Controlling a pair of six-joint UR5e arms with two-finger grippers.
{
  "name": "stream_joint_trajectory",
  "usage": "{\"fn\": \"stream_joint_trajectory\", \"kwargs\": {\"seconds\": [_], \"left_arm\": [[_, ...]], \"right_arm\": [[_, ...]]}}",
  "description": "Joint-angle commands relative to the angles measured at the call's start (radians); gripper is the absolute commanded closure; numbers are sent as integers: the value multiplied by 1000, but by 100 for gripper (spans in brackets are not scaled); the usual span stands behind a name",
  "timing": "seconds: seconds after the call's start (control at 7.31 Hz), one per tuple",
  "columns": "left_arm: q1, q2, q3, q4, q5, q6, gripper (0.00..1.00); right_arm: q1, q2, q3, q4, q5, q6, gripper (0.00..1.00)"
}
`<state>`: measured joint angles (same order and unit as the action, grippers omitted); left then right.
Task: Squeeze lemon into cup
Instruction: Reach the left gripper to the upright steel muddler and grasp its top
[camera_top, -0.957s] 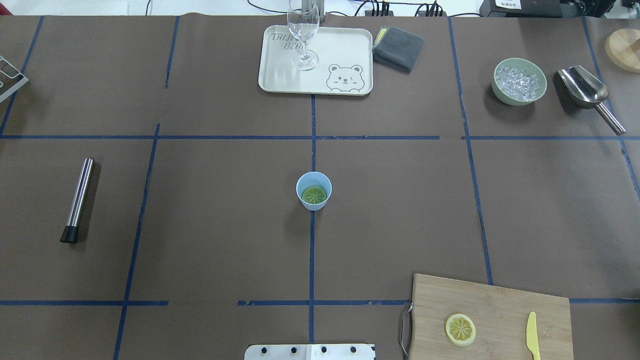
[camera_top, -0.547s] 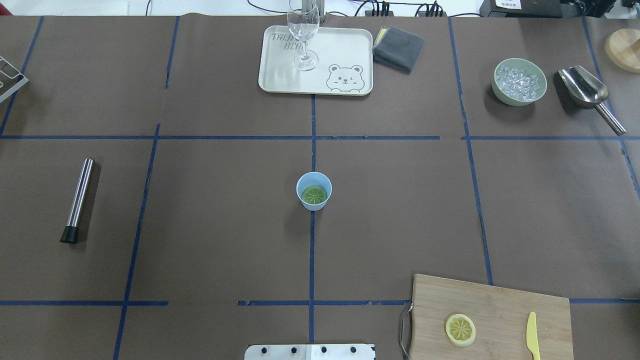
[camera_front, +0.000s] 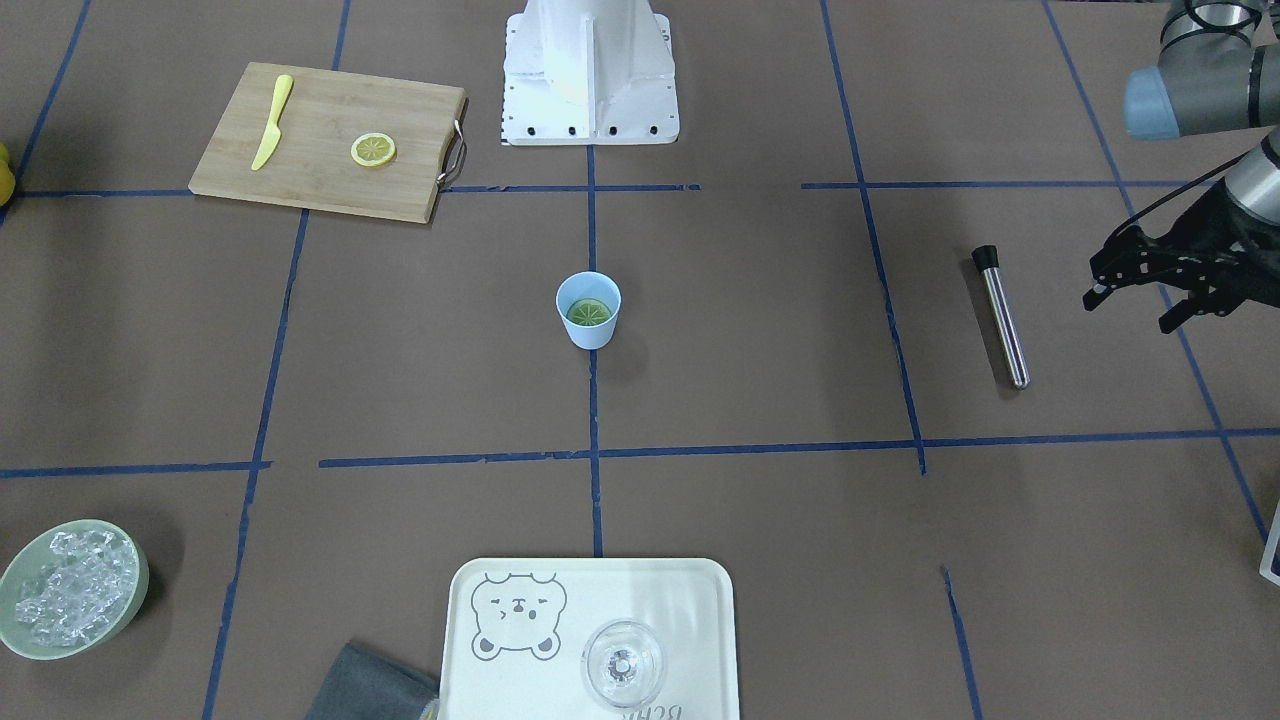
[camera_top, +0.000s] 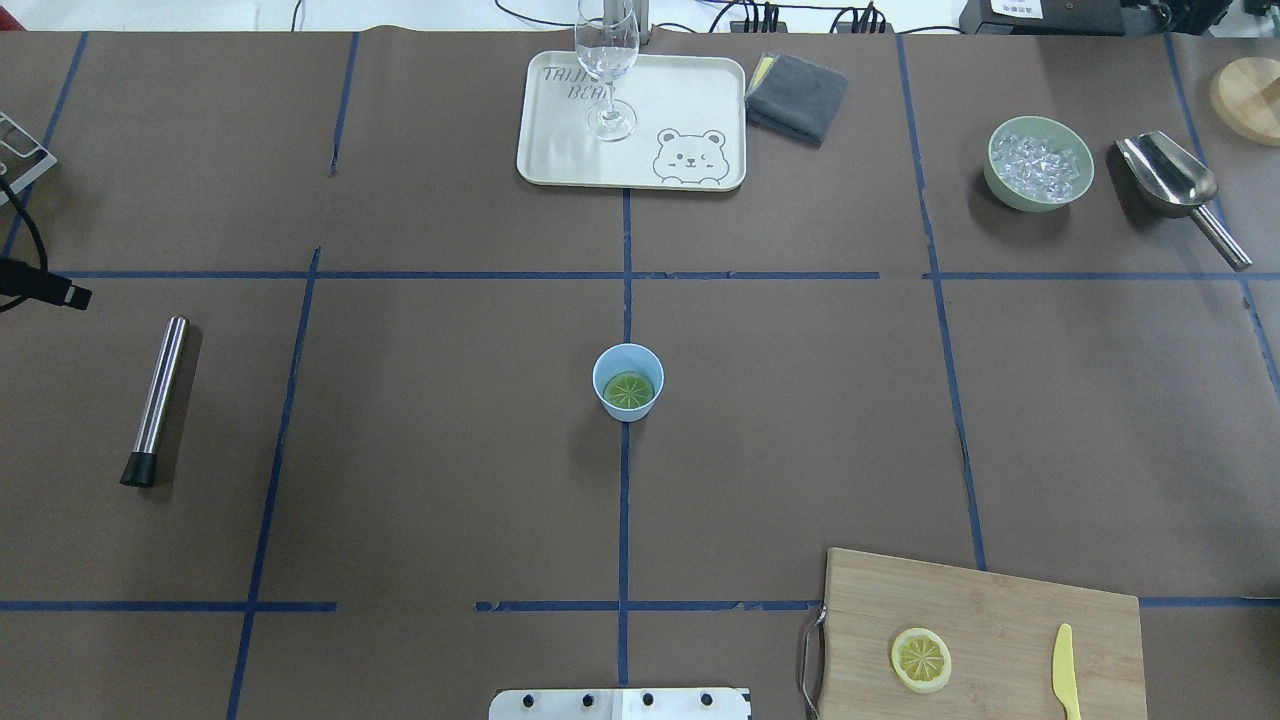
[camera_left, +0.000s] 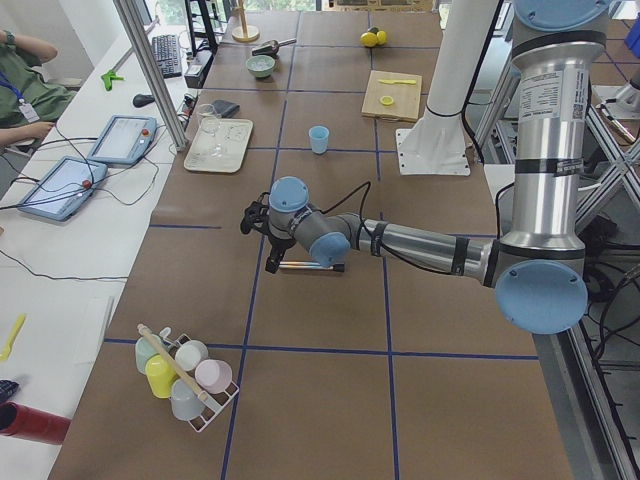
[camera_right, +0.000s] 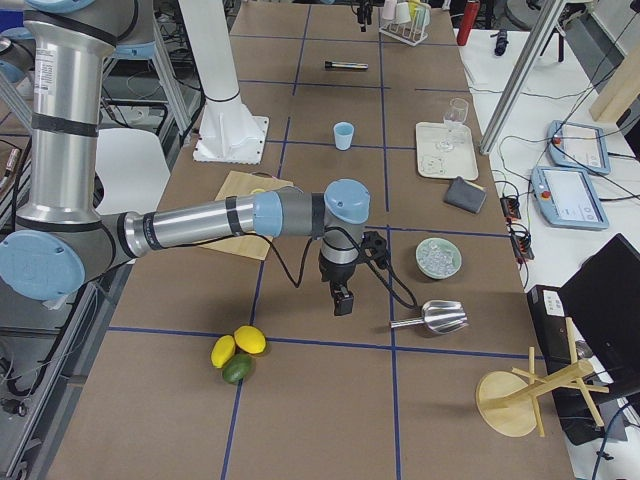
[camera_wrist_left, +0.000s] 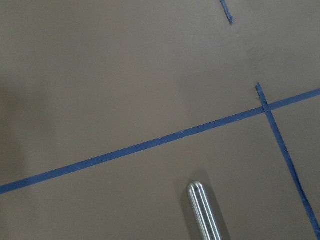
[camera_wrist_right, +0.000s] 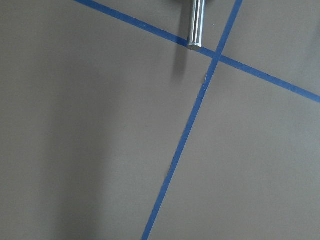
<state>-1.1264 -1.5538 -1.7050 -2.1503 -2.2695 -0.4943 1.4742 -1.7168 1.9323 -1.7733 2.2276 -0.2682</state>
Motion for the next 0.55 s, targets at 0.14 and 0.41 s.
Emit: {"fn": "stream_joint_trajectory", "kwargs": {"seconds": [0.14,0.41], "left_arm": [[166,-66,53,-2,100,-191,11],[197,-97,122,-2,157,-205,15]], "right_arm": [[1,-9,-1,0,0,1,0],[2,-7,1,0,1,3,0]]}}
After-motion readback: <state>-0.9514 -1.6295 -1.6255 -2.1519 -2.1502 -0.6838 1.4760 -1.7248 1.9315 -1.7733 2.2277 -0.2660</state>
